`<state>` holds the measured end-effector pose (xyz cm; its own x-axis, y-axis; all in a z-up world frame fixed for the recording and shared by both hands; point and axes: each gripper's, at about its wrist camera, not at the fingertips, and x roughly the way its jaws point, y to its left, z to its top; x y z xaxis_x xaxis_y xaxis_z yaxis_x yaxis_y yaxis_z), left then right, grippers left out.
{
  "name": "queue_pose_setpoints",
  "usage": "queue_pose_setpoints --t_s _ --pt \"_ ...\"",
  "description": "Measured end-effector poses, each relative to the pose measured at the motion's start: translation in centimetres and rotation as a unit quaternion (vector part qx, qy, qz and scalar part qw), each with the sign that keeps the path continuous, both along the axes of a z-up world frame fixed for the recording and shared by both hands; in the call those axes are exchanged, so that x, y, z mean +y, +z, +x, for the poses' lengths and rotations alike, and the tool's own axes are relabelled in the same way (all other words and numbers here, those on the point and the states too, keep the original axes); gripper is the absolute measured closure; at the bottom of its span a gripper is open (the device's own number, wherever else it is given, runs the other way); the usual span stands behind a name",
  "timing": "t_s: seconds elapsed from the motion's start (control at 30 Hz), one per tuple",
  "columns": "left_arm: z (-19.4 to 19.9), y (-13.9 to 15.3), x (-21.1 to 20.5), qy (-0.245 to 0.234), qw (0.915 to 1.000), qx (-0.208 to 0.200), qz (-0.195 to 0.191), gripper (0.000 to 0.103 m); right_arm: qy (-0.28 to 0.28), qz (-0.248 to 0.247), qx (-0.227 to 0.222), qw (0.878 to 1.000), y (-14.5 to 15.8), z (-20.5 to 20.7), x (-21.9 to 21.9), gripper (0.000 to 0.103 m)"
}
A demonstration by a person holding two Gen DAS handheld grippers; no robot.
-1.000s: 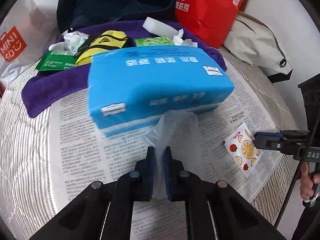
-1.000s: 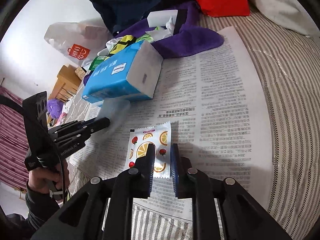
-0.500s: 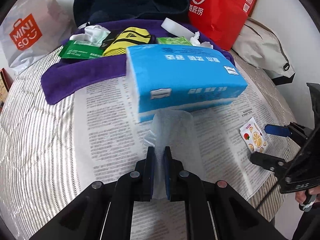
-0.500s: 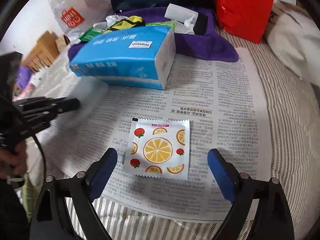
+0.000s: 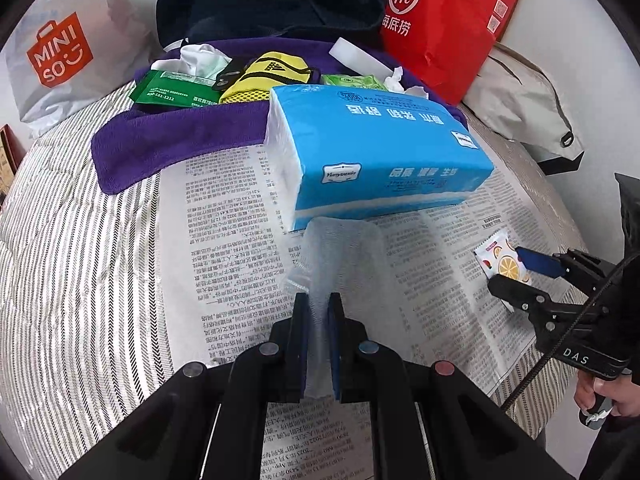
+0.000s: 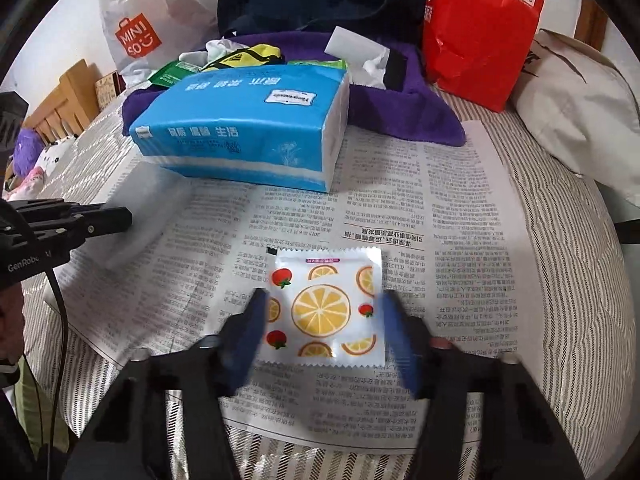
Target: Organize soft objects
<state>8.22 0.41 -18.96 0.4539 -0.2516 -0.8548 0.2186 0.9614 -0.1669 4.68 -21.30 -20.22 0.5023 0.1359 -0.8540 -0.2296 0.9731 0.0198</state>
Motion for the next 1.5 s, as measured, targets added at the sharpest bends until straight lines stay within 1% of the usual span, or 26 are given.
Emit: queue_pose_setpoints --t_s 0.07,0.17,0.27,0.33,0.37,0.47,0.73,1.0,1.23,1.5 --pt "0.0 -0.1 0.0 0.0 1.0 -0.001 -0.002 0.094 -0.001 0.006 -0.001 1.0 0.2 -0.2 -0.1 0.062" --pt "-0.1 -0.1 0.1 0.0 1.0 -0.002 -0.006 0.094 -0.004 0.025 0.005 1.0 0.3 -0.3 -0.6 0.067" --pt "-0.1 0.0 0.1 0.001 1.0 -0.002 -0.009 0.094 -0.005 0.054 0.018 0.998 0.5 -0.1 -1.2 0.079" --pt "-0.1 0.1 0.2 0.002 0.9999 -0.003 -0.011 0.094 -0.008 0.075 0.025 0.997 0.5 0.0 -1.6 0.082" --pt "-0.1 0.2 0.3 0.002 0.9999 -0.005 -0.012 0.094 -0.008 0.077 0.027 0.997 0.5 0.1 -1.7 0.082" --pt "-0.1 0.5 0.5 0.001 0.9998 -0.007 -0.019 0.094 -0.008 0.076 0.025 0.997 0.8 0.0 -1.7 0.084" --pt "0.1 1.4 0.8 0.002 0.9998 -0.012 -0.017 0.094 -0.008 0.076 0.028 0.997 1.3 0.1 -1.9 0.084" --pt "0.0 2.3 1.6 0.014 0.9995 -0.022 -0.018 0.094 -0.014 0.091 0.025 0.995 1.9 0.3 -2.7 0.084" --pt "-0.1 3.4 3.1 0.03 0.9987 -0.031 -0.025 0.094 -0.012 0.092 0.009 0.996 3.4 0.8 -3.0 0.084" --pt "-0.2 5.7 5.6 0.05 0.997 -0.051 -0.029 0.094 -0.005 0.105 -0.008 0.994 5.4 1.9 -2.9 0.084"
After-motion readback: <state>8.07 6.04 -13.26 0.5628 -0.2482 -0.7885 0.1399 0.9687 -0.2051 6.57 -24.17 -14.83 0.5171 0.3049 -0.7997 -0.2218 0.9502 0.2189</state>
